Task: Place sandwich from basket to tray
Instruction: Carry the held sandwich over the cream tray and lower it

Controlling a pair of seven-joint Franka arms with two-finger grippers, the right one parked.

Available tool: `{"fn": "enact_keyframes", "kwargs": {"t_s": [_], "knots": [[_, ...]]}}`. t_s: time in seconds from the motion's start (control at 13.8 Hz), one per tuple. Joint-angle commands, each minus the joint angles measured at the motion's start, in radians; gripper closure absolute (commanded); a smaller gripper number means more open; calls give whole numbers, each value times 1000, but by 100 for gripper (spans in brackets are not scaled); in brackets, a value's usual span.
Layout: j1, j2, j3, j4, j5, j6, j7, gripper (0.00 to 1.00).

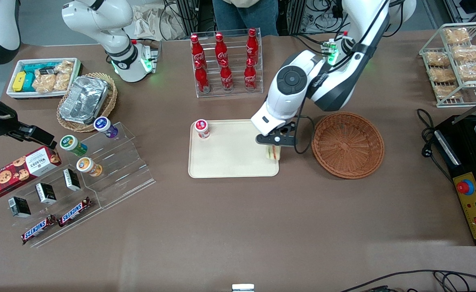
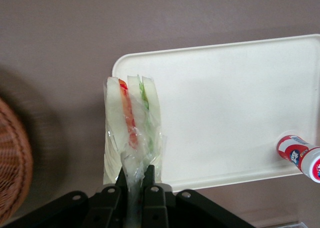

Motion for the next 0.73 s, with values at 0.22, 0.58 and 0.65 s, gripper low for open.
{"fn": "enact_keyframes", "kwargs": {"t_s": [0.22, 0.58, 0.65], "knots": [[-55, 103, 15, -20, 16, 126, 6, 100], [-49, 172, 18, -8, 107, 165, -8, 100], [-47, 170, 21, -8, 105, 165, -8, 64]]}}
